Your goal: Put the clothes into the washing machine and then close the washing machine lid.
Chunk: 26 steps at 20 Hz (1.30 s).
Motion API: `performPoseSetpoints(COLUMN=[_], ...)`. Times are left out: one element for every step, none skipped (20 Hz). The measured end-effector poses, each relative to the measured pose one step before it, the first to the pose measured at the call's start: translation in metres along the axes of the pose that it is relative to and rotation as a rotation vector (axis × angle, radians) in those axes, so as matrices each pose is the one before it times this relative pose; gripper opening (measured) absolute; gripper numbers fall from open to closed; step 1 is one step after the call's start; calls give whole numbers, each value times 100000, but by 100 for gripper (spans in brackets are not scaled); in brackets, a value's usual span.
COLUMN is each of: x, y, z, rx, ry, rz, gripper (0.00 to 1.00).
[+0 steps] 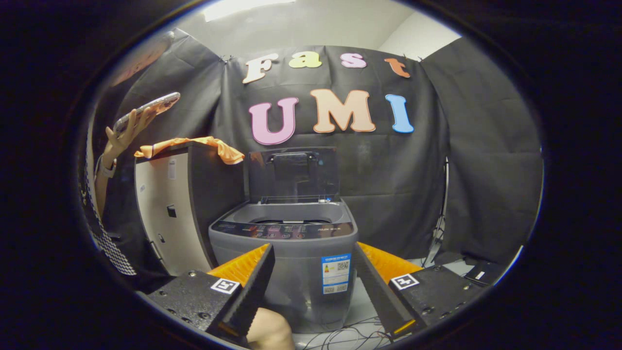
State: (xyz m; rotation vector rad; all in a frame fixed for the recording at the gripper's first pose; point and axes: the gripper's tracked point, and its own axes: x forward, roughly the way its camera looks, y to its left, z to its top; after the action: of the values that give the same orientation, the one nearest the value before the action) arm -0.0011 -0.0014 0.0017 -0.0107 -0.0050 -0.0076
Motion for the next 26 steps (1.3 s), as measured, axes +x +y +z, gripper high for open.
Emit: performPoseSetpoints(x=[83, 26, -94, 44, 175, 239, 299, 254, 647, 592, 614, 714, 768, 841, 834, 842, 977, 1094, 1121, 1156, 1226, 1240, 1283, 1450, 1376, 1446], y=[-110, -255, -217, -136, 81, 327, 573, 795, 907, 883, 925, 1224, 1244, 1488, 1487, 1615, 1715, 1791, 1832, 1838, 1491, 1444, 1758, 1883, 1773, 1572], z=[-64, 101, 65, 212, 290, 502, 571, 1015, 972, 1289, 1508, 1455, 1170, 1544, 1402, 1552, 1542, 1547, 1289, 1201, 955, 600, 942, 791, 841, 478], rx=[71, -102, -326, -322, 61, 358, 769, 807, 229, -270, -15, 575, 1113, 1128, 1334, 1248, 1266, 1504, 1012, 467, 43, 196, 199, 895, 1099, 1009], ry=[-38, -151, -490, -635, -1271, -674, -918, -1007, -660, -806, -649, 373, 780, 494, 504, -64, -320, -352, -578, 228, 619, 1613, 438, -587, 209, 1040], rz=[-894, -1312, -1365, -1650, -1477, -829, -224, 575, 1104, 793, 1238, 1422, 1665, 2241, 1979, 2486, 2749, 3071, 3624, 3405, 2575, 2392, 4188, 4472, 3610, 3091], gripper=[97, 97, 97, 97, 97, 97, 97, 97, 97, 97, 97, 97, 97, 97, 97, 97, 97, 97, 97, 97, 97, 97, 97, 97, 97, 97])
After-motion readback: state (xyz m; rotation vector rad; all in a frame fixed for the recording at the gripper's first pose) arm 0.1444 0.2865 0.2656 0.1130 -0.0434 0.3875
